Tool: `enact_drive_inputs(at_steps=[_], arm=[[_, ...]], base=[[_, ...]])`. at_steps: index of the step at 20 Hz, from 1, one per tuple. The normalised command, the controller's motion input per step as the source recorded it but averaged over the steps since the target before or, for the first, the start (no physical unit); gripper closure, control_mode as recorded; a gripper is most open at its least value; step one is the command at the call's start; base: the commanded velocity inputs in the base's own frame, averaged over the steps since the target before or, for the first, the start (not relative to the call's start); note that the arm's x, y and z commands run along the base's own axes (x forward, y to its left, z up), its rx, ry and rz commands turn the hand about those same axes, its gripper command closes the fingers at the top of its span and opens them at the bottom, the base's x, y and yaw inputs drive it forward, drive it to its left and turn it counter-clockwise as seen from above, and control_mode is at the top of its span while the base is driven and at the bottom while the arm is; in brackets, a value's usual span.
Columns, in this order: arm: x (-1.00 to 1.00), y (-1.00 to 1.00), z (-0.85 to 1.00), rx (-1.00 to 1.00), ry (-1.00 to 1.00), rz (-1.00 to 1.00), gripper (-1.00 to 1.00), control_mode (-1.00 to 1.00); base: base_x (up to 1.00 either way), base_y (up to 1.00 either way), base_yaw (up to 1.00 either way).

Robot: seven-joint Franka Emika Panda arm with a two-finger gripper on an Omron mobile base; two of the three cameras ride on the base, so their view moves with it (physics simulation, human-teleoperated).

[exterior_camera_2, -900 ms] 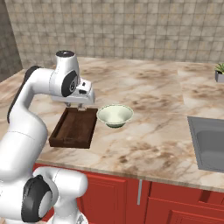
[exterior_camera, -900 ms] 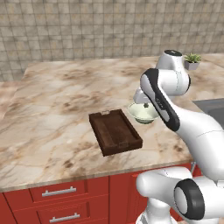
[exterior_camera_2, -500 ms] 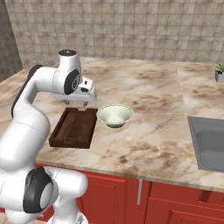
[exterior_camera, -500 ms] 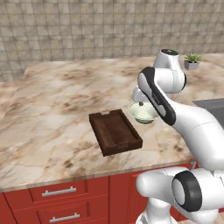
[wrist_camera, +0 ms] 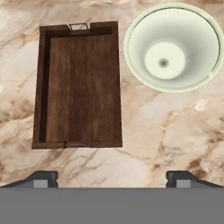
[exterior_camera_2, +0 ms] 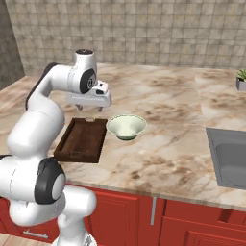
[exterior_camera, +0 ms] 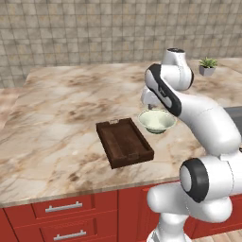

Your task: Place the two vegetables and bowl onto the tray for setting up a vegetable dip station.

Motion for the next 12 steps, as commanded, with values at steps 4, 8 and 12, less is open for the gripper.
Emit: enact_drive_inputs(at_steps=[4, 8, 12], arm=[[0.30, -0.24, -0.07, 0.00, 0.03, 0.00, -1.00, -1.00], [0.29, -0.30, -0.09, 0.00, 0.03, 0.00, -1.00, -1.00], [0.31, -0.03, -0.21, -0.04, 0.02, 0.00, -1.00, -1.00]], base=[[0.00, 0.00, 0.00], [0.00, 0.00, 0.00], [0.00, 0.00, 0.00]])
